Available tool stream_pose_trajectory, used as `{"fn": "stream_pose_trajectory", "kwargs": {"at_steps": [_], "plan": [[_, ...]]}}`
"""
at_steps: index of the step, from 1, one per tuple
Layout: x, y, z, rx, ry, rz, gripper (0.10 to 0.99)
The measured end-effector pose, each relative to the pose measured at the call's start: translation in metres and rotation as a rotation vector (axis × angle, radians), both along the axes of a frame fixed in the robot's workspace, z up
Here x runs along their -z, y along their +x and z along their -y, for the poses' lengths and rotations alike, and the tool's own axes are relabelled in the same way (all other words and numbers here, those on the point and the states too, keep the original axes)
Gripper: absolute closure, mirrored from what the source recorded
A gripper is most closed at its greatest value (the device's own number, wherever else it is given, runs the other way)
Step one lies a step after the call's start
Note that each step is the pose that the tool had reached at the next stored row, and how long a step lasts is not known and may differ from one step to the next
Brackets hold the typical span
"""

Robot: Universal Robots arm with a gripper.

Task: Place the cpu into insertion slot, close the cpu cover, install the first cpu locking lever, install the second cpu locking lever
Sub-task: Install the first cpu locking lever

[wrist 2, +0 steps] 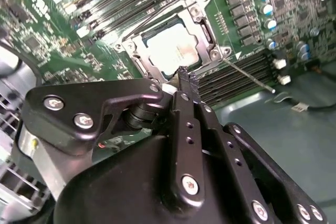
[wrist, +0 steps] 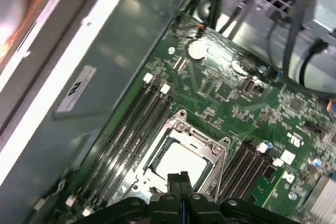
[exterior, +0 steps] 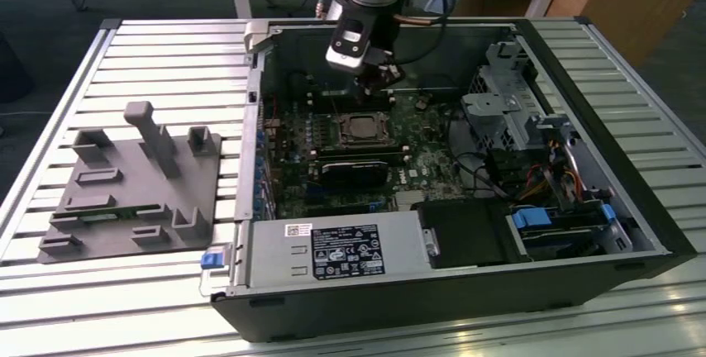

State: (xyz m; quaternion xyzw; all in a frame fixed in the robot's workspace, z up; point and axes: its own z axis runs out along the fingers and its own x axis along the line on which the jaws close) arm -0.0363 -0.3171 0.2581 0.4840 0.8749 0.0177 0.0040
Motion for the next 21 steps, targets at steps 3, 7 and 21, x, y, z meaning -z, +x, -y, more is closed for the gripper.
{"fn": "stream_pose_trajectory", "kwargs": {"at_steps": [3,7,21], "plan": [[0.0001,0.0000,0.0000,-0.054,-0.001,0.0000,0.980],[0.0003,0.0000,0.0000,-0.127,-0.003,-0.0001,0.980],[0.0018,0.0000,0.0000,-0.381,-0.005,0.0004,0.980]]}}
